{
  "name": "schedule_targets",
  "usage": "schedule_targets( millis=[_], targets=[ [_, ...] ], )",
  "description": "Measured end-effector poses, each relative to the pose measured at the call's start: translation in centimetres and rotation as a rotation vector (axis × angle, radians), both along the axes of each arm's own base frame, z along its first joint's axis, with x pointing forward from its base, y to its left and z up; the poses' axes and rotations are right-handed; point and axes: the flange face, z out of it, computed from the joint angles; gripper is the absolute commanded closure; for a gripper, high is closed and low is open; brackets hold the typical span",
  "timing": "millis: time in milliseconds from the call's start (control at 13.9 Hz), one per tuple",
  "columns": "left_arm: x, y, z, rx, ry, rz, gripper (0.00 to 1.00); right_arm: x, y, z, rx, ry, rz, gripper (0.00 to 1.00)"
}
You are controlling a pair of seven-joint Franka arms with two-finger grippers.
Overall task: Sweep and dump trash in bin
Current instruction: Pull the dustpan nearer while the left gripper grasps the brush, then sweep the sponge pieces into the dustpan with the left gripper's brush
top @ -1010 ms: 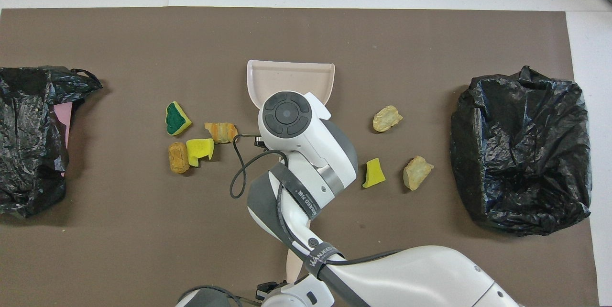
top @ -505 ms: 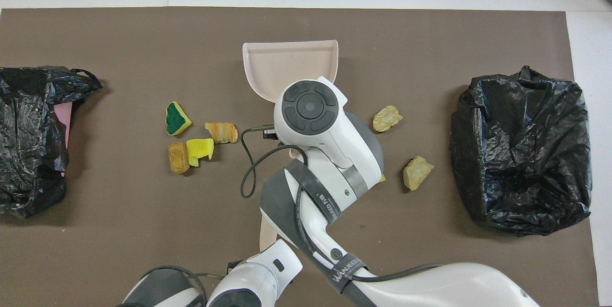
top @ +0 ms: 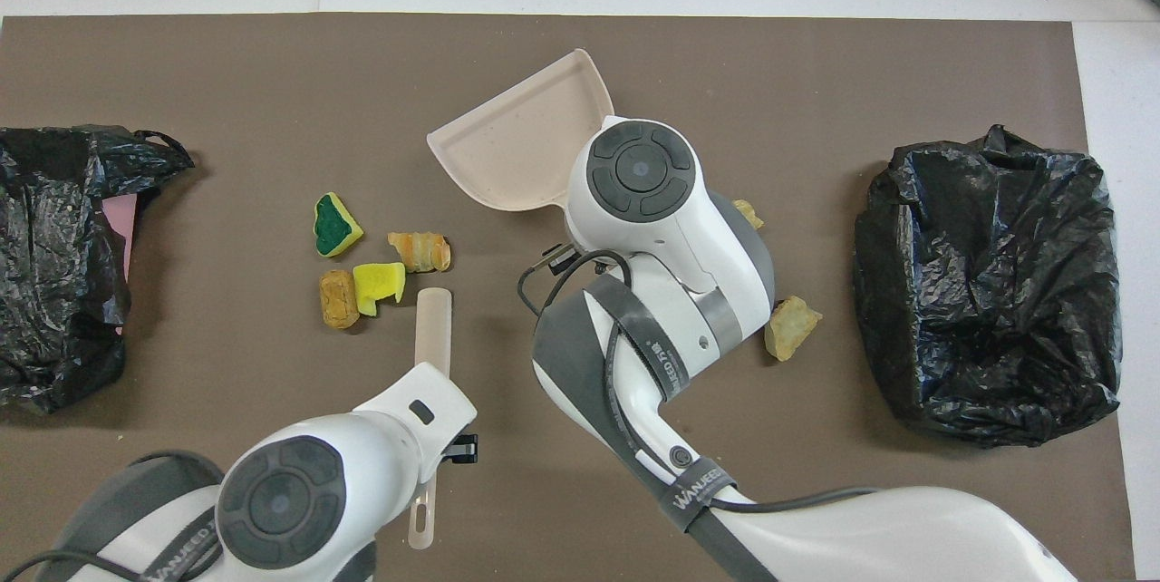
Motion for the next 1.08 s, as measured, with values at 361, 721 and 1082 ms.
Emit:
schedule_targets(
  millis=[361, 721, 1082],
  targets=[
    [6.1, 10.4, -1.3, 0.0, 0.021, 0.114, 1.0, 1.5, -3.5, -1.2, -0.043, 0.013, 0.447, 1.0],
    [9.4, 18.6, -2.4, -0.017, 0.003, 0.171, 1.0, 1.5, -4.7, -2.7, -0.098, 0.036, 0.795, 1.0],
    [11.5, 18.6, -6.9, -0.034, 0.008, 0.177, 1.0, 1.4, -5.3, -4.3, -0.123, 0.047, 1.023, 1.0]
  ],
)
